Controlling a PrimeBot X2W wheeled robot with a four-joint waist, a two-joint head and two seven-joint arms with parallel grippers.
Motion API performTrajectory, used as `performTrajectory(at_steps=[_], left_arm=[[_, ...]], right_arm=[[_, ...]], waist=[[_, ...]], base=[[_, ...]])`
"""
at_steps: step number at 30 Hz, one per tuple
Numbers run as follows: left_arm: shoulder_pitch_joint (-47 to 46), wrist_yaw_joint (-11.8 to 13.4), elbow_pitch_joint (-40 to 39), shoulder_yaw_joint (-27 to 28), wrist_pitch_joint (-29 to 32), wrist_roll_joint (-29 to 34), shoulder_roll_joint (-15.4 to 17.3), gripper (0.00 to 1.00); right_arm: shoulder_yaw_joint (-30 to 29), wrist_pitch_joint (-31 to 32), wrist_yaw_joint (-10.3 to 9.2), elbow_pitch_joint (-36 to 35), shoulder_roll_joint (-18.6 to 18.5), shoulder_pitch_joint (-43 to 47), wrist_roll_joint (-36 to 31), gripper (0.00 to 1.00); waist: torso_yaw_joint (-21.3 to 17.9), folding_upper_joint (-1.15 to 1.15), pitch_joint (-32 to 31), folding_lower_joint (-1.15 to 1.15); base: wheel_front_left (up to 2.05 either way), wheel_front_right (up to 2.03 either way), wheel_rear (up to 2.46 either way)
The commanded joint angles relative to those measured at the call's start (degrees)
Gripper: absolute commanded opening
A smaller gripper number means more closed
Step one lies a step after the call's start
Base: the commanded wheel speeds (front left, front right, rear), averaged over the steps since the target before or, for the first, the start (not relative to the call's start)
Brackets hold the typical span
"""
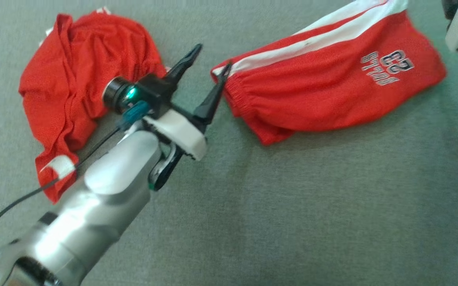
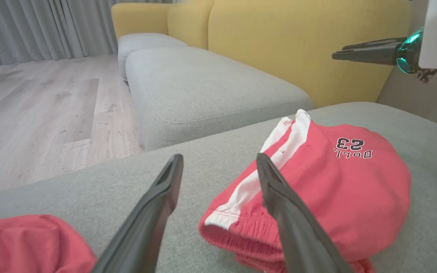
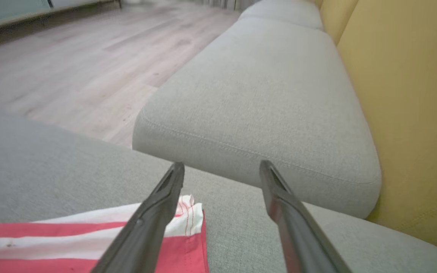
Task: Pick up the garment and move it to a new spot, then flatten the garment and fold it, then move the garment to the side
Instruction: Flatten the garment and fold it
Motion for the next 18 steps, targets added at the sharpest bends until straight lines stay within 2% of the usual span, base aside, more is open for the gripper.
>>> performTrajectory(at_steps=[1, 5, 10, 14, 18], left_arm=[[-0.22, 0.41, -1.85, 2.78, -0.57, -0.63, 2.31, 1.00], [2.99, 1.89, -4.93, 6.63, -0.59, -1.06, 4.13, 1.00], [8.24, 4.91, -10.16, 12.00, -0.60, 0.24, 6.43, 1.00], [13.44, 7.40, -13.64, 16.39, -0.60, 1.40, 7.11, 1.00], [18.91, 9.33, -16.75, 19.98, -0.60, 3.69, 6.92, 1.00]], right_arm=[[-0.52, -1.94, 0.42, -1.08, 0.42, 1.94, 1.13, 1.00], [-1.05, -6.44, 0.42, -2.01, 1.94, 4.31, 2.96, 1.00], [-2.89, -12.37, 0.42, -3.20, 4.43, 7.85, 4.46, 1.00], [-6.77, -14.74, 0.42, -3.88, 6.85, 12.49, 5.15, 1.00], [-13.30, -15.25, 0.42, -6.20, 9.30, 18.03, 4.47, 1.00]], waist=[[-2.11, 0.00, -3.08, 0.00], [-4.20, 0.00, -6.71, 0.00], [-6.46, 0.00, -11.05, 0.00], [-7.44, 0.00, -14.45, 0.00], [-8.36, 0.00, -16.64, 0.00]], base=[[0.00, 0.00, 0.00], [0.00, 0.00, 0.00], [0.00, 0.00, 0.00], [0.00, 0.00, 0.00], [0.00, 0.00, 0.00]])
